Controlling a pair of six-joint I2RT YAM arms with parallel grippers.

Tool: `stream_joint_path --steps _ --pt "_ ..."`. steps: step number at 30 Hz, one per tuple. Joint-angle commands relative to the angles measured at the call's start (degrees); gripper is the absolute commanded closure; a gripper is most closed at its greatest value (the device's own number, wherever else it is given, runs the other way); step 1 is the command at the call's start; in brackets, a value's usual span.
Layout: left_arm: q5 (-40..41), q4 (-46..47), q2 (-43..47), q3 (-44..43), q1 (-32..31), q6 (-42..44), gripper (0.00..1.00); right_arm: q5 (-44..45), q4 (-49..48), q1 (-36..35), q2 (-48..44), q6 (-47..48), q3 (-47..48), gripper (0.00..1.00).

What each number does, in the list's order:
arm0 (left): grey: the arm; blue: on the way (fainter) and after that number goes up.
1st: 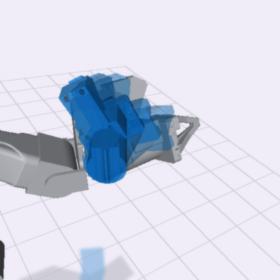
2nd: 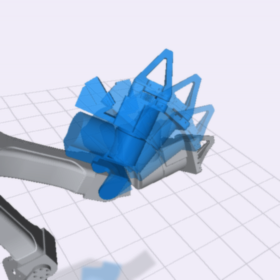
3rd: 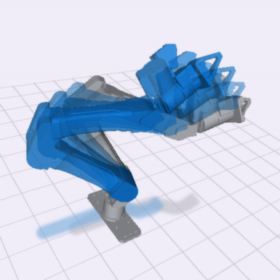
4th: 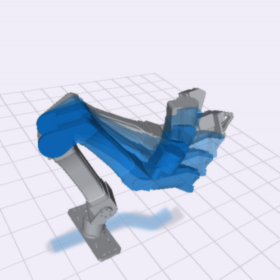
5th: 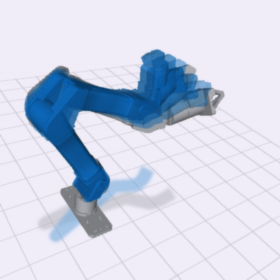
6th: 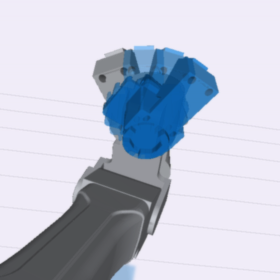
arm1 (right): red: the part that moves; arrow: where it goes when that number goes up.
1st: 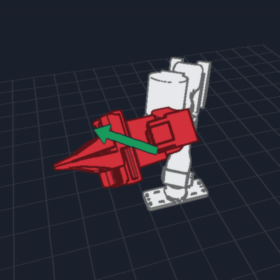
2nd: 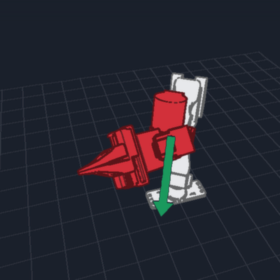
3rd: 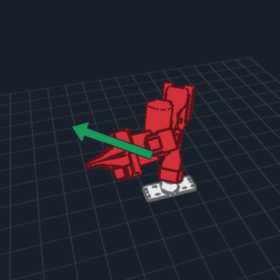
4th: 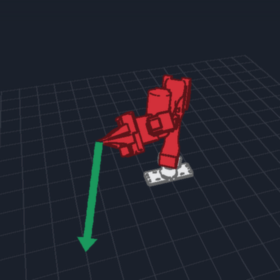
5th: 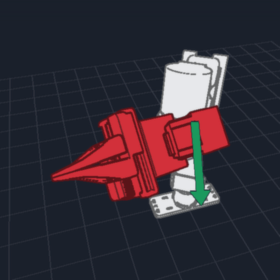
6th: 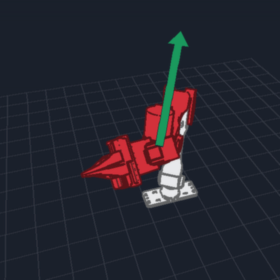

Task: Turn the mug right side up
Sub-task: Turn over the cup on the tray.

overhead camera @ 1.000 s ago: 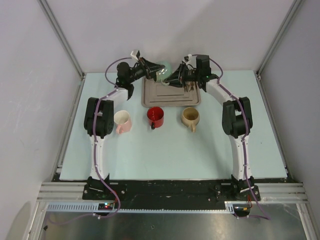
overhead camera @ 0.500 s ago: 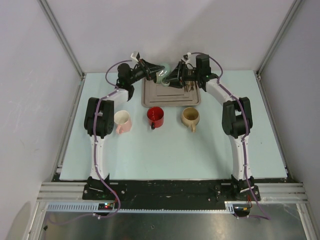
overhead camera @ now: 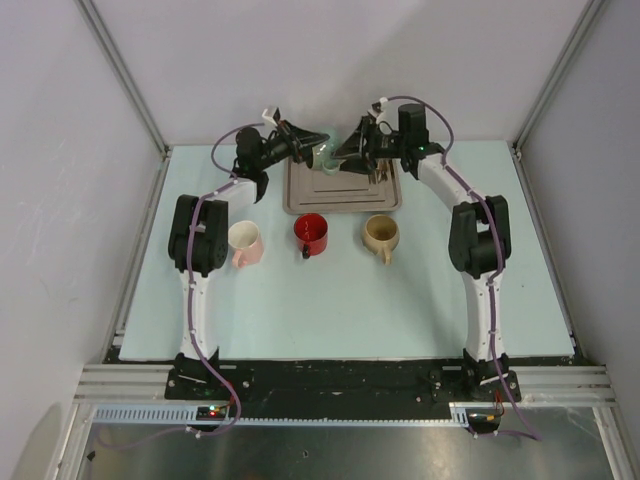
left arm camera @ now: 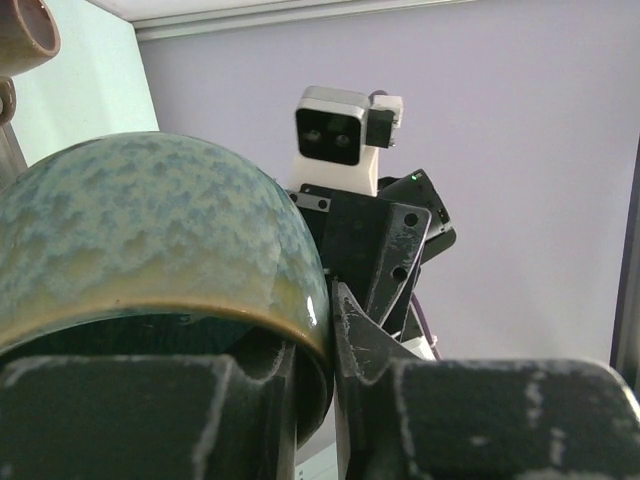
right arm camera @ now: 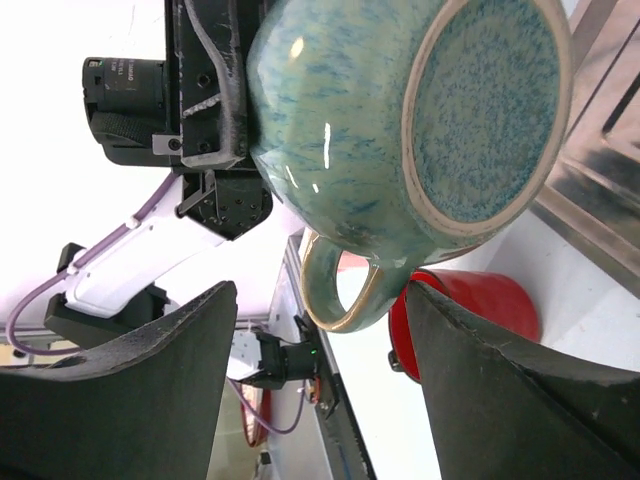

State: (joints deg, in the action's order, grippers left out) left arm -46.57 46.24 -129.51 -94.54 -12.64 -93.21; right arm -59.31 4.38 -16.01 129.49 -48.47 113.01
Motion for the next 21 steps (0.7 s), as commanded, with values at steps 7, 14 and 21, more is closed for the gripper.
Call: stream_joint_path --steps 7,14,21 --pt "0.57 6.58 5.4 -0.35 0.62 -0.36 1.0 10.48 20.85 2.4 -7.37 29.2 7.05 0.25" --pt "1.59 6.05 5.02 0.7 0.69 0.59 1.0 36.66 31.44 -2.56 -14.61 58.02 5.89 0.24" --pt "2.12 4.1 4.97 1.55 0.69 2.43 1.0 53.93 25.16 -10.46 -23.51 74.43 -4.29 0.25"
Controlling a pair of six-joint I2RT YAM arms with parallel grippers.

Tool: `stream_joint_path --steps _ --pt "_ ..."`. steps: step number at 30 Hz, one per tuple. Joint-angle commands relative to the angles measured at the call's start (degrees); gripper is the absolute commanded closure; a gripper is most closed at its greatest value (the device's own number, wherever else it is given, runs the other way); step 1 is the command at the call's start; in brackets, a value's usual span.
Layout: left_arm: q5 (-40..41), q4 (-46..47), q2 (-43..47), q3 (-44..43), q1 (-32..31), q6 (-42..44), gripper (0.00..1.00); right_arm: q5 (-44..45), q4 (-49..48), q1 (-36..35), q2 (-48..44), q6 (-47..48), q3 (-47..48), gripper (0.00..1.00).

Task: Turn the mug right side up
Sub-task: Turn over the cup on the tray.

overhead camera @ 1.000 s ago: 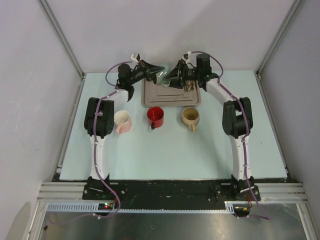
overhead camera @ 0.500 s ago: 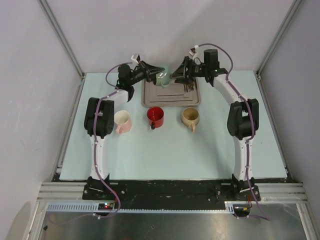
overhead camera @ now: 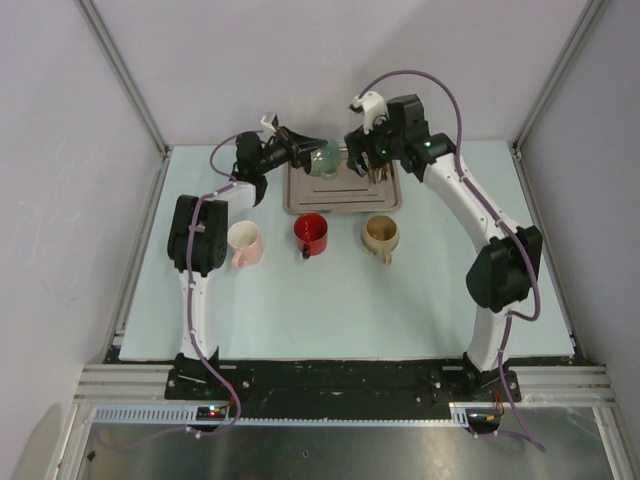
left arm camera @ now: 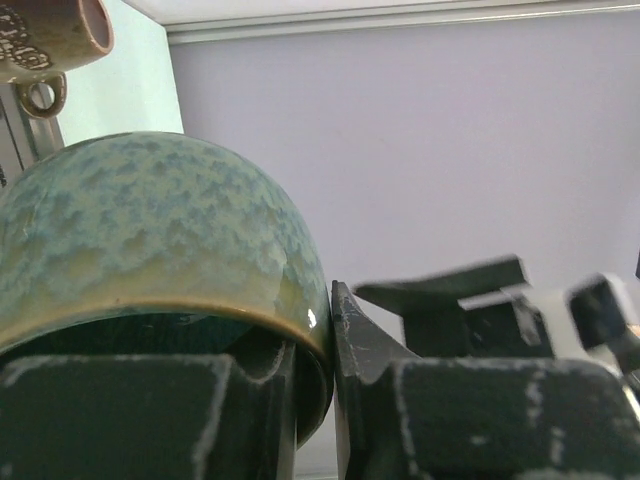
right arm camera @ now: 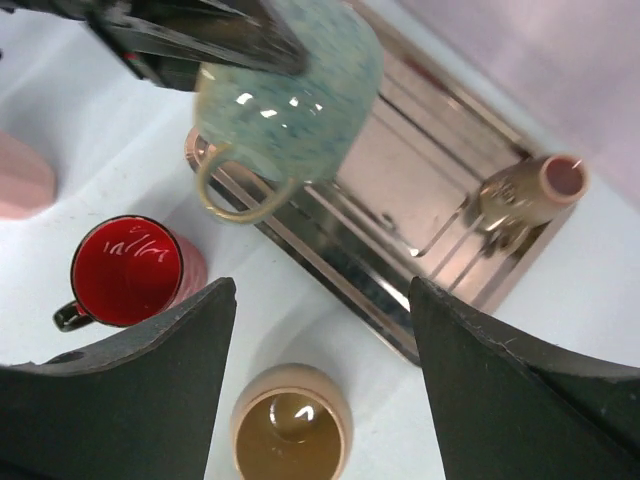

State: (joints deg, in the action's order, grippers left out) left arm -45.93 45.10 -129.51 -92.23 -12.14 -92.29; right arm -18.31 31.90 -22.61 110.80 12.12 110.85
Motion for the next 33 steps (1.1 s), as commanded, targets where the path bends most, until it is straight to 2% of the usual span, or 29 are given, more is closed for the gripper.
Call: stream_joint_path --steps 1,8,15,24,33 --pt "1.43 4.99 4.93 -0.59 0.19 1.73 1.0 14.3 -2.63 -4.82 -5.17 15.23 -2.74 0.26" --pt "1.49 3.06 4.85 -0.41 0.18 3.7 1.0 30.68 -4.28 -14.73 -5.57 28.19 -6.51 0.27" --pt "1.55 2.35 5.18 -0.05 0.1 4.45 1.0 41.89 -6.65 -21.27 -1.77 33.98 -5.95 0.29" --pt "1.39 2.01 5.8 0.17 0.05 4.84 1.0 45.67 -2.08 -25.66 5.65 34.96 1.29 0.33" --pt "1.1 2.01 6.41 0.12 0.29 4.79 1.0 45.2 -2.77 -26.42 8.87 34.19 1.92 0.35"
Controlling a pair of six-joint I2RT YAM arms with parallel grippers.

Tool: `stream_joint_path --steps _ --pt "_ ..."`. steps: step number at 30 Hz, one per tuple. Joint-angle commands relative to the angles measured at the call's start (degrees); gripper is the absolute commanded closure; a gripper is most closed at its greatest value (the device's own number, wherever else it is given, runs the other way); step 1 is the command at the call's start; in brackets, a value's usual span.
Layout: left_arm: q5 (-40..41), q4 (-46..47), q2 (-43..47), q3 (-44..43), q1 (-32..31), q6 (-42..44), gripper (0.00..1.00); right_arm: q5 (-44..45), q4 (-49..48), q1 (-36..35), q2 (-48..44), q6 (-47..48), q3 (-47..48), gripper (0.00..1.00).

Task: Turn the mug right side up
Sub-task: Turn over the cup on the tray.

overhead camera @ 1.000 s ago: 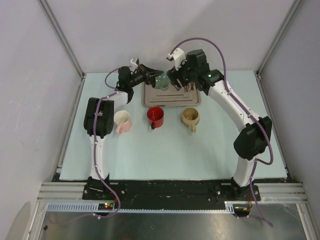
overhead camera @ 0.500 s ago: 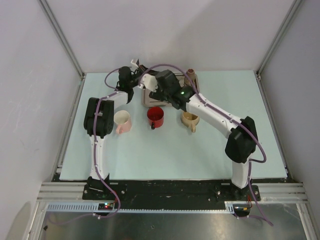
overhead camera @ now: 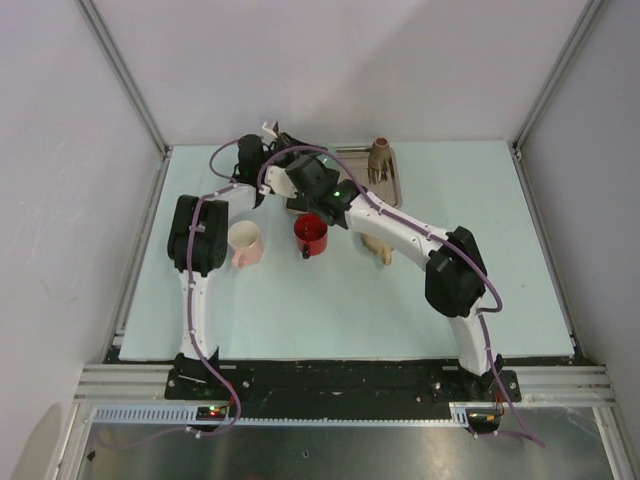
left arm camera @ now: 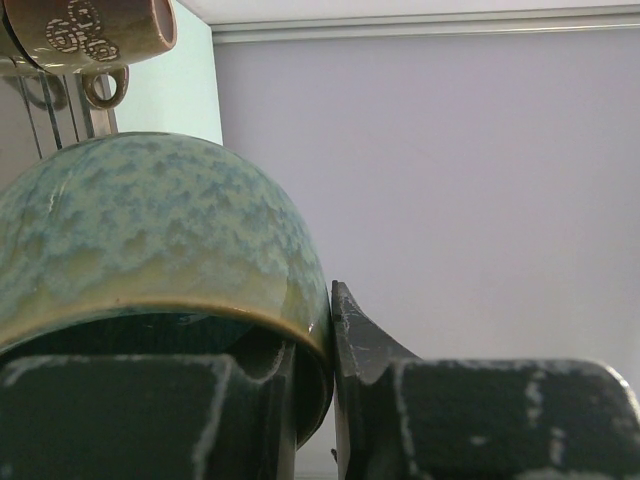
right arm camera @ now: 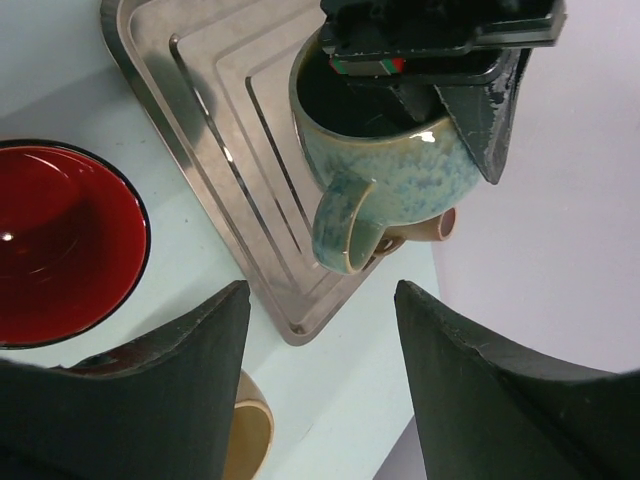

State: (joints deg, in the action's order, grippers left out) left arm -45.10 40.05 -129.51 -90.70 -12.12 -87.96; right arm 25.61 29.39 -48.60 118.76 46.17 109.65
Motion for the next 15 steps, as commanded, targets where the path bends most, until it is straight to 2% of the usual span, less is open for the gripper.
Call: stream_joint_path --steps 1,15 --pt "0.27 7.06 6.48 -1.41 0.31 0.44 1.0 1.38 -0.54 -0.44 1.19 0.19 3.07 0.36" --pt "0.02 7.06 6.97 -1.37 0.39 0.17 1.0 7.81 -7.95 0.86 7.47 3.41 4.12 0.45"
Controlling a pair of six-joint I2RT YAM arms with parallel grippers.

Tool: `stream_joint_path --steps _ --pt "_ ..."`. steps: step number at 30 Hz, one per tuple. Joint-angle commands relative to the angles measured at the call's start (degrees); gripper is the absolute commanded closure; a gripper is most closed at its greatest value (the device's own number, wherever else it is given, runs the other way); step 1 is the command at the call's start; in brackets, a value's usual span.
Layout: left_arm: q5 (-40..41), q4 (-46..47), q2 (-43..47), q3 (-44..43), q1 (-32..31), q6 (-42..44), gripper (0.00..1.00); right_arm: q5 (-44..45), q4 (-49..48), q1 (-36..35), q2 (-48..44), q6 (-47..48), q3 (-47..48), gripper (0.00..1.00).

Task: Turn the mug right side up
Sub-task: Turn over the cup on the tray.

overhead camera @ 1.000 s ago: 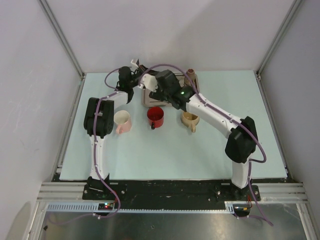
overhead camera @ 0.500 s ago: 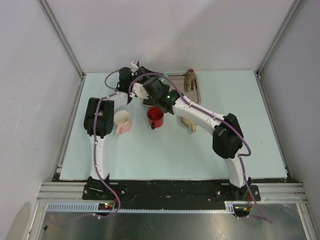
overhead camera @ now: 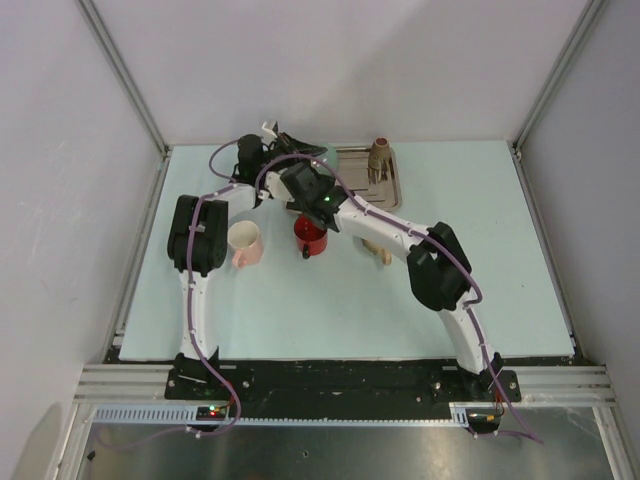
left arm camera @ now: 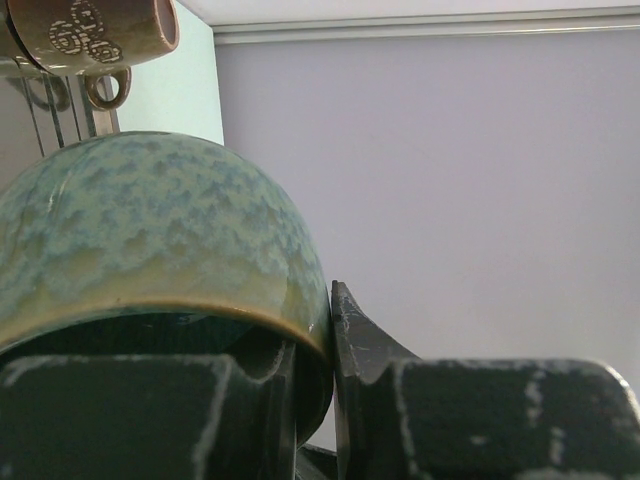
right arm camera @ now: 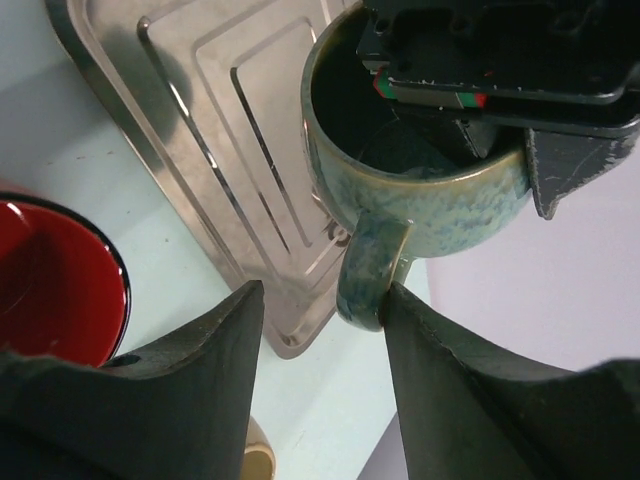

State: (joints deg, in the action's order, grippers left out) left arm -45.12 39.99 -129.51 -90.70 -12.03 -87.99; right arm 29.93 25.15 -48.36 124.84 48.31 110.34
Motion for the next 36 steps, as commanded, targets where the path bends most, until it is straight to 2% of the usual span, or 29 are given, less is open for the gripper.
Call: stream_joint_path --steps 1,9,13,23,29,31,36 --pt "0.04 7.12 7.03 -1.35 0.32 0.19 1.0 3.65 -3.71 0.76 1.78 1.26 3.62 0.46" --pt "-0.05 7.12 7.17 -1.09 0.34 0.11 1.0 4.61 -4.99 1.59 2.8 1.53 4.16 0.61" --pt "-0.11 7.12 7.25 -0.94 0.32 0.11 1.0 3.78 -4.57 1.75 2.77 1.28 3.95 0.76" --pt "0.08 7.1 7.49 -0.8 0.28 0.16 1.0 2.16 -3.88 1.71 2.87 1.94 3.31 0.97" --pt "0.11 7.12 7.85 -0.43 0.32 0.25 0.99 2.66 -3.74 2.02 3.06 1.06 2.92 1.0" --pt "0.12 7.12 7.76 -0.29 0.4 0.31 0.91 2.25 -5.31 2.1 1.99 0.7 1.67 1.0" --pt "0.38 7.12 6.66 -0.33 0.74 0.77 0.87 -2.93 -8.67 3.12 -1.66 -1.52 -2.05 1.0"
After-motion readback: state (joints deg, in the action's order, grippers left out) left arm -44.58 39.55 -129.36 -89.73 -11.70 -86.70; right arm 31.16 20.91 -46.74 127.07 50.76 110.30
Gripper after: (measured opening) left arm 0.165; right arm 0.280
